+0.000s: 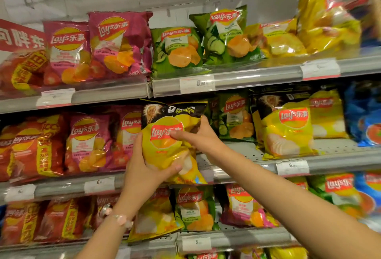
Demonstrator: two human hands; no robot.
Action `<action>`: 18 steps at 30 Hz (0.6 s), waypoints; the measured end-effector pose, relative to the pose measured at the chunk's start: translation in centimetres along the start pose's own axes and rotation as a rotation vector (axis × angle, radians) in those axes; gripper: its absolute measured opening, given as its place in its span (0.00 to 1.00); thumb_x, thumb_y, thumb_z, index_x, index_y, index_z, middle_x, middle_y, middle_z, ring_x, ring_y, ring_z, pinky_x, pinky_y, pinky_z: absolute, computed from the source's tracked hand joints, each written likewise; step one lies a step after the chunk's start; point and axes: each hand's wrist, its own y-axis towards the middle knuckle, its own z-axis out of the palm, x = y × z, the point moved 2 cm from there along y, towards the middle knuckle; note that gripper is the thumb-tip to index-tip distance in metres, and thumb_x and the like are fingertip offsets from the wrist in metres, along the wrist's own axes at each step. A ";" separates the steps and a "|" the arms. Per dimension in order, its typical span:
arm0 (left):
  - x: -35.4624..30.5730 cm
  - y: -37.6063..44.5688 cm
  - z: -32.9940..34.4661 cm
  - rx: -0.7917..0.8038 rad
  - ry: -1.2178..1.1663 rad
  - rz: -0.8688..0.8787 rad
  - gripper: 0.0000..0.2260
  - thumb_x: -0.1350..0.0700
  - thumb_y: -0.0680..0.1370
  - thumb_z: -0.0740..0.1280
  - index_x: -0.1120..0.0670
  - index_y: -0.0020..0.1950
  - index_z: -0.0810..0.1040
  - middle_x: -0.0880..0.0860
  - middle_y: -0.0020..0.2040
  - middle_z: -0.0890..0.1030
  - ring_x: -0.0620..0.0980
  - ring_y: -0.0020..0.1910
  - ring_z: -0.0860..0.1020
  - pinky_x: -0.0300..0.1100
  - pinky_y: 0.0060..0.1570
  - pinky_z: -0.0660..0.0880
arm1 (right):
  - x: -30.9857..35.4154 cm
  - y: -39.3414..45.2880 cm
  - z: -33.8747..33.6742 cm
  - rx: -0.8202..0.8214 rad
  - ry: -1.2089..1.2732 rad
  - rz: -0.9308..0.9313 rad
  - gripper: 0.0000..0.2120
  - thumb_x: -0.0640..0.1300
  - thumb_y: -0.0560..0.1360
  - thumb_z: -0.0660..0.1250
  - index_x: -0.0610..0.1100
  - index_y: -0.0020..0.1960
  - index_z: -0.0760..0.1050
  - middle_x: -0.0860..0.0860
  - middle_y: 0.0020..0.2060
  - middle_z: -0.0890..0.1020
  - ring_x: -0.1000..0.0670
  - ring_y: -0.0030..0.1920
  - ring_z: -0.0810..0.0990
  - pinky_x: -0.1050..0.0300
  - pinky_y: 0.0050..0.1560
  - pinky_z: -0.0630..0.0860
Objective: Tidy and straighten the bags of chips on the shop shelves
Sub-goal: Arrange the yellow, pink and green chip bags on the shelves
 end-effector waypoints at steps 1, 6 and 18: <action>-0.4 0.0 0.6 0.012 0.000 0.008 0.54 0.34 0.51 0.78 0.41 0.74 0.58 0.32 0.64 0.68 0.36 0.63 0.69 0.34 0.58 0.68 | 0.2 -0.3 -0.9 -0.018 0.003 -0.005 0.51 0.52 0.61 0.80 0.45 0.74 0.54 0.48 0.64 0.75 0.47 0.63 0.75 0.43 0.63 0.74; -1.7 0.2 3.8 0.126 0.017 0.030 0.55 0.31 0.48 0.77 0.34 0.70 0.56 0.32 0.60 0.68 0.40 0.60 0.70 0.40 0.58 0.69 | 0.3 -1.3 -4.8 -0.098 -0.020 -0.036 0.27 0.44 0.66 0.78 0.46 0.60 0.68 0.48 0.54 0.80 0.48 0.55 0.80 0.44 0.59 0.77; -3.7 2.5 10.7 0.521 -0.645 -0.367 0.50 0.45 0.44 0.85 0.50 0.63 0.72 0.55 0.55 0.84 0.55 0.53 0.82 0.48 0.47 0.80 | 0.7 -3.7 -13.6 -0.060 -0.002 -0.011 0.18 0.40 0.69 0.74 0.51 0.55 0.72 0.54 0.46 0.83 0.55 0.45 0.84 0.61 0.40 0.79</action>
